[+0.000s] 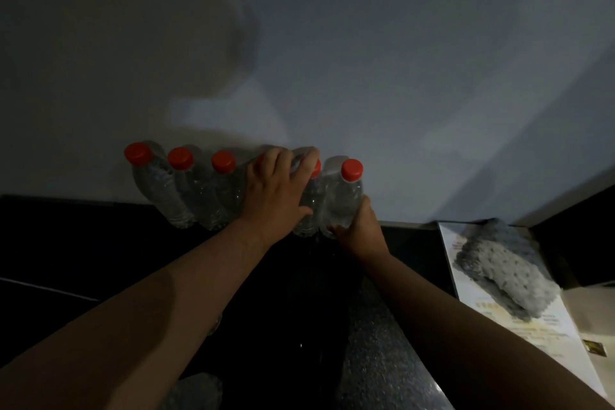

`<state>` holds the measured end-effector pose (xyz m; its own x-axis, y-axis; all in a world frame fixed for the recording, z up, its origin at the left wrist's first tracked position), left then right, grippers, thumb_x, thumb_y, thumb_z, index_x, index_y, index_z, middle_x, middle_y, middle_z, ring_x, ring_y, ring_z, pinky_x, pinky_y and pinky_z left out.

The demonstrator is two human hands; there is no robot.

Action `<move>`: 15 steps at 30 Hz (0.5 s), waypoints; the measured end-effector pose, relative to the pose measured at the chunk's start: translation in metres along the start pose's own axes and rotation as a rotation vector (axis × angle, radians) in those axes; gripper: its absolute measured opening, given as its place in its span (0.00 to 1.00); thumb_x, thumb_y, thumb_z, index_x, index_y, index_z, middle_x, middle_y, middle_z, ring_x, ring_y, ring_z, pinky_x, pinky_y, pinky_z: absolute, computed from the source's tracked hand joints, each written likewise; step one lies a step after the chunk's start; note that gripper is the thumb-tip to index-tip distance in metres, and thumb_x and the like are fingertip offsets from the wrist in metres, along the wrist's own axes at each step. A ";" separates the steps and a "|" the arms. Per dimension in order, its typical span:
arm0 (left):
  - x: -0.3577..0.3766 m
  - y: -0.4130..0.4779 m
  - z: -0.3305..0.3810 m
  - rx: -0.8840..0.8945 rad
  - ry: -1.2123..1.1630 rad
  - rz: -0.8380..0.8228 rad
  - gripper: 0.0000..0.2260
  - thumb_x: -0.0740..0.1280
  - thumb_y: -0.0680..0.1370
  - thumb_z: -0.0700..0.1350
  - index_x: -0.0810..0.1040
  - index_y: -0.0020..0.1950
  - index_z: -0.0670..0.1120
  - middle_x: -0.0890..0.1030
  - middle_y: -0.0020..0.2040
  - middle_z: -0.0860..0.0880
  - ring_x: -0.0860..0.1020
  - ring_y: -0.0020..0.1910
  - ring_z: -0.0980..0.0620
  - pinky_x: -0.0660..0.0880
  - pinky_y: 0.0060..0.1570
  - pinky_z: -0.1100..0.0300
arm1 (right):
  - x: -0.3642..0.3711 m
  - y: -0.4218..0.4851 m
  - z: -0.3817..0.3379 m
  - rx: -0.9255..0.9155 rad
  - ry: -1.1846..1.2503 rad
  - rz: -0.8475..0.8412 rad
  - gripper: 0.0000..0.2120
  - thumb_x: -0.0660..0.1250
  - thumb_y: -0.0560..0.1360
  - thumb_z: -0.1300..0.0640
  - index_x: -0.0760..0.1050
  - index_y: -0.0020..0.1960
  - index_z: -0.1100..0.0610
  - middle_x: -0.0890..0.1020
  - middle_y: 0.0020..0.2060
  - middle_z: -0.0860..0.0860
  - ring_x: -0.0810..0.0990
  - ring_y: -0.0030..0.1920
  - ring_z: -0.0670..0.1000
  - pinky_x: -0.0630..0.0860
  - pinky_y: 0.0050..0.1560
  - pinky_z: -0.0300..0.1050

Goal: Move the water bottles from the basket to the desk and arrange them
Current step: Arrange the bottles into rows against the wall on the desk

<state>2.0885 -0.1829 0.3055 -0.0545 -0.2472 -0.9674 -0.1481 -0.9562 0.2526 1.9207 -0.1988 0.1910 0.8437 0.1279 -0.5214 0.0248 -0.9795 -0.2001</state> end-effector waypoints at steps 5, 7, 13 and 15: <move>0.000 0.000 -0.002 -0.005 -0.013 0.016 0.50 0.78 0.59 0.61 0.57 0.74 0.54 0.70 0.64 0.44 0.63 0.64 0.43 0.68 0.56 0.44 | 0.004 -0.027 0.045 0.060 -0.458 -0.031 0.42 0.68 0.70 0.37 0.53 0.76 0.49 0.59 0.76 0.53 0.58 0.76 0.55 0.54 0.75 0.58; 0.000 -0.001 -0.003 -0.005 -0.003 0.029 0.50 0.78 0.58 0.61 0.58 0.74 0.54 0.72 0.62 0.45 0.65 0.64 0.43 0.69 0.55 0.44 | 0.009 -0.049 0.070 0.050 -0.689 -0.074 0.44 0.58 0.72 0.30 0.45 0.79 0.49 0.48 0.79 0.53 0.44 0.79 0.55 0.42 0.77 0.59; 0.001 0.000 -0.003 0.010 -0.007 0.046 0.49 0.79 0.57 0.61 0.60 0.72 0.53 0.74 0.61 0.46 0.66 0.64 0.42 0.69 0.54 0.44 | 0.015 -0.061 0.085 0.012 -0.787 -0.068 0.43 0.49 0.71 0.26 0.48 0.79 0.47 0.47 0.79 0.53 0.41 0.79 0.53 0.38 0.77 0.55; 0.001 0.001 -0.003 0.007 -0.004 0.050 0.49 0.79 0.56 0.61 0.60 0.72 0.53 0.75 0.61 0.46 0.66 0.63 0.42 0.69 0.53 0.44 | 0.009 -0.052 0.076 0.059 -0.700 -0.038 0.41 0.56 0.71 0.28 0.55 0.77 0.48 0.54 0.78 0.54 0.49 0.78 0.55 0.43 0.77 0.55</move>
<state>2.0908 -0.1844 0.3043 -0.0664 -0.2936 -0.9536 -0.1522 -0.9416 0.3005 1.8862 -0.1348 0.1332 0.2988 0.2510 -0.9207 0.0015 -0.9649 -0.2626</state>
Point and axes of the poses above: each hand's wrist, its own y-axis towards the middle knuckle, its own x-axis out of the palm, z = x × y, the point moved 7 cm from there along y, towards the middle knuckle
